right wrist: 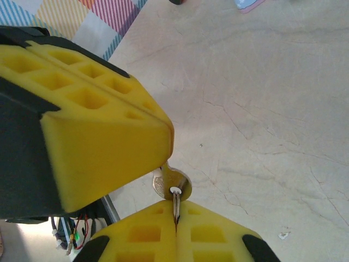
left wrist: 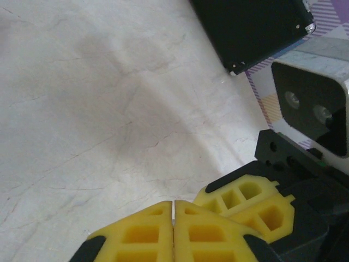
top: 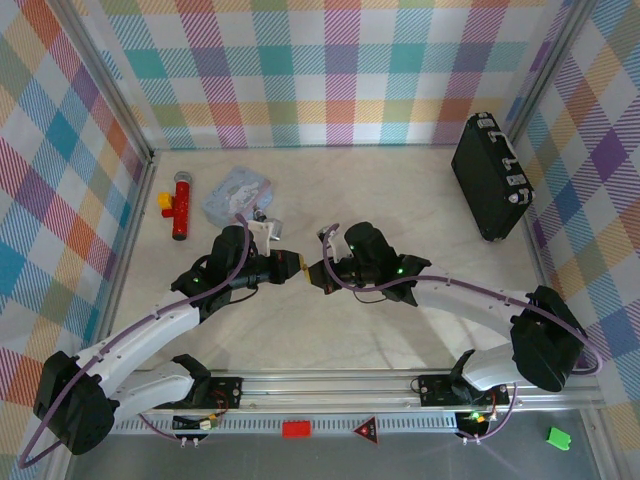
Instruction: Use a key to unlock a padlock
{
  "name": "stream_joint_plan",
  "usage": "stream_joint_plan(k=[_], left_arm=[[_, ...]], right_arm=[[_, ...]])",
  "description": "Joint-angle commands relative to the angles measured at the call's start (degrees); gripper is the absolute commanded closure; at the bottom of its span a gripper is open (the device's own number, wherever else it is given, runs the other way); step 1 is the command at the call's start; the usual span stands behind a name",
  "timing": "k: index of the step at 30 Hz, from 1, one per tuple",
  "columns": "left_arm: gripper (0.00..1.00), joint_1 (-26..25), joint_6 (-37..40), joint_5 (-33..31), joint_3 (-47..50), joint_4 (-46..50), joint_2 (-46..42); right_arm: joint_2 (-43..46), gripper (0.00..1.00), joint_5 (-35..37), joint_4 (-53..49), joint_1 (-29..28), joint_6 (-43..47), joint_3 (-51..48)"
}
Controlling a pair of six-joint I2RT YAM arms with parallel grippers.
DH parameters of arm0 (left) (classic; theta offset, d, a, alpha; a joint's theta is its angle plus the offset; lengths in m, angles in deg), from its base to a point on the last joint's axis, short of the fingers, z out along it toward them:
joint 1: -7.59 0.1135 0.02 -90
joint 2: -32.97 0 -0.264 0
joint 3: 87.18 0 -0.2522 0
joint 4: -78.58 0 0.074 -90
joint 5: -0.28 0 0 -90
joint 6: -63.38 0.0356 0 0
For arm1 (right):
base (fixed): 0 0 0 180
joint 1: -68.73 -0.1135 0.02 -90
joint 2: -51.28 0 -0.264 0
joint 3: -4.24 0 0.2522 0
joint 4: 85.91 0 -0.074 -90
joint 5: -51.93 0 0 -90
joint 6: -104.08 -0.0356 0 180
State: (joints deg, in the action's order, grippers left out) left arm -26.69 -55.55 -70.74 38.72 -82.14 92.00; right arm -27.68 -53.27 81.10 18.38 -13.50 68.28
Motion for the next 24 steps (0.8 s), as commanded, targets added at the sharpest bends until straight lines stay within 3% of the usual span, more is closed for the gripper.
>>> stream_joint_plan(k=[1,5,10,17,24], left_arm=[[0.98,0.4,0.1,-2.4,-1.9,0.9,-1.3],[1.0,0.4,-2.6,-3.5,-1.0,-1.0,-1.4],[1.0,0.4,-7.1,-5.4,0.8,-4.9,-2.7],[1.0,0.6,-14.7,-8.4,3.7,-9.6,-3.4],[1.0,0.5,-21.2,-8.6,3.1,-13.7,-1.5]], right_arm=[[1.0,1.0,1.4,-0.3,-0.5,0.8,1.5],[3.5,1.0,2.6,2.8,-0.1,-2.7,0.1],[6.0,0.92,2.3,6.5,1.5,-7.5,-1.9],[11.5,0.54,3.4,26.4,7.3,-24.9,-14.1],[11.3,0.4,5.5,34.7,7.5,-29.7,-18.1]])
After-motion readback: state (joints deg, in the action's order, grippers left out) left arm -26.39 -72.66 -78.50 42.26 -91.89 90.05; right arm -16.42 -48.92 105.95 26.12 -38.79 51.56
